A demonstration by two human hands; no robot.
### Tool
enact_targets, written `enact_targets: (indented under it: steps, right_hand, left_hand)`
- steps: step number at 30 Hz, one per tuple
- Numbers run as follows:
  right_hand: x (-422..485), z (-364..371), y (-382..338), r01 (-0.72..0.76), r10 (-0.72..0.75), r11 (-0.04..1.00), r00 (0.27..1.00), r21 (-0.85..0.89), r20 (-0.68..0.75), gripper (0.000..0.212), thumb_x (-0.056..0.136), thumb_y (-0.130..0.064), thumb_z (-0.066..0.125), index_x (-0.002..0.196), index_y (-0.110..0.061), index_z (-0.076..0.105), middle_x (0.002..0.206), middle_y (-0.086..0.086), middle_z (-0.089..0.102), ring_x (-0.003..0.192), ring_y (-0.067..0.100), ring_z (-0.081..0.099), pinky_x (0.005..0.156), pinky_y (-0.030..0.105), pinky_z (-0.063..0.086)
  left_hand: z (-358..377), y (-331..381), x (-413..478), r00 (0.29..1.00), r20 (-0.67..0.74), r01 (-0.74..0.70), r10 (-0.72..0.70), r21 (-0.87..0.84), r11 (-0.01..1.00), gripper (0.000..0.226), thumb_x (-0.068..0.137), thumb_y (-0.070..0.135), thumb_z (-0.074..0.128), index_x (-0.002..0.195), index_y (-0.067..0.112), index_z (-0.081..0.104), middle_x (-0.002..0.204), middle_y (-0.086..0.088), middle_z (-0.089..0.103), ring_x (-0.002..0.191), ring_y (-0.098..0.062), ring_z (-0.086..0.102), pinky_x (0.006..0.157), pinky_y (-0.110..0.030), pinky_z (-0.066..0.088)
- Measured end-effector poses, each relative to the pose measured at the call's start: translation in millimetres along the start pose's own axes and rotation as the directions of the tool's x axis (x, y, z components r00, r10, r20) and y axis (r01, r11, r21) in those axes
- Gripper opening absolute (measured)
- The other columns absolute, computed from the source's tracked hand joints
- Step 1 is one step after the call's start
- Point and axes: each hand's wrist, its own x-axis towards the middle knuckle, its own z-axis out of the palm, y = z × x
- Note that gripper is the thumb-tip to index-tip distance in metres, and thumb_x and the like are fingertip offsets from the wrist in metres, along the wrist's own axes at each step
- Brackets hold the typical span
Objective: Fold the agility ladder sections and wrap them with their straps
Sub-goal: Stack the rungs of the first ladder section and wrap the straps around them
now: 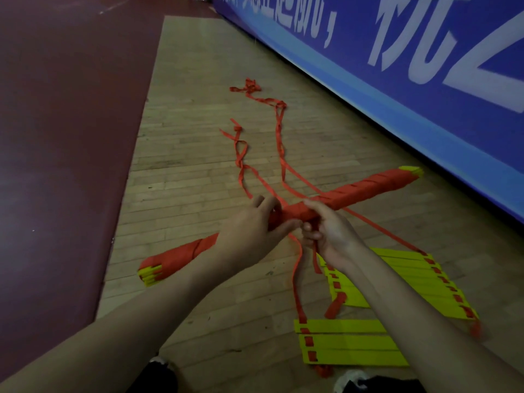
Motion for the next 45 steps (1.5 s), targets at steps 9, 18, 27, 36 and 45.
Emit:
enact_targets:
  steps: [9,18,27,36,45]
  right_hand:
    - [-6,2,-5,0.055,-0.046,0.997,0.988,-0.056,0.150,0.018,0.093,-0.028,0.054,0.079,-0.018,0.055,0.053,-0.002,0.041,0.042,0.006,0.030,0.046,0.021,0.027]
    - [-5,13,5,0.113,-0.091,0.957,0.991,-0.266,0.096,0.039,0.102,-0.034,0.039,0.076,-0.009,0.056,0.054,0.002,0.054,0.039,0.009,0.042,0.041,0.021,0.032]
    - [-7,12,-3,-0.025,0.031,0.986,0.999,-0.164,0.032,0.035,0.099,-0.023,0.029,0.103,-0.003,0.057,0.073,0.013,0.060,0.053,0.014,0.044,0.048,0.026,0.034]
    - [1,0,1,0.042,-0.040,0.991,0.999,-0.129,0.017,0.020,0.098,-0.036,0.048,0.090,-0.020,0.057,0.068,-0.002,0.051,0.053,0.008,0.046,0.046,0.021,0.039]
    - [8,-1,-1,0.054,-0.061,0.989,0.997,0.138,0.047,0.012,0.096,-0.016,0.053,0.095,-0.011,0.063,0.078,-0.002,0.073,0.083,0.011,0.066,0.072,0.028,0.056]
  left_hand:
    - [-37,-17,4,0.791,0.564,0.547,-0.235,-0.481,0.685,0.042,0.080,0.041,0.072,0.111,0.014,0.063,0.094,-0.005,0.072,0.071,-0.011,0.070,0.057,-0.020,0.054]
    - [-13,-14,0,0.961,0.120,0.274,-0.250,-0.267,0.924,0.045,0.070,0.034,0.083,0.107,0.020,0.062,0.100,-0.001,0.067,0.084,-0.017,0.064,0.072,-0.031,0.053]
    - [6,-5,-8,0.993,-0.105,-0.042,0.050,0.076,0.996,0.040,0.093,0.021,0.055,0.133,0.024,0.048,0.126,0.002,0.057,0.104,-0.024,0.061,0.081,-0.041,0.052]
    - [17,-8,-7,0.982,-0.084,-0.178,0.167,-0.147,0.973,0.043,0.089,0.015,0.062,0.131,0.020,0.059,0.135,0.005,0.056,0.119,-0.012,0.055,0.096,-0.018,0.042]
    - [15,-12,5,0.992,0.044,0.123,-0.120,-0.577,0.808,0.026,0.089,0.009,0.064,0.115,0.010,0.062,0.108,0.000,0.063,0.102,-0.012,0.059,0.093,-0.030,0.050]
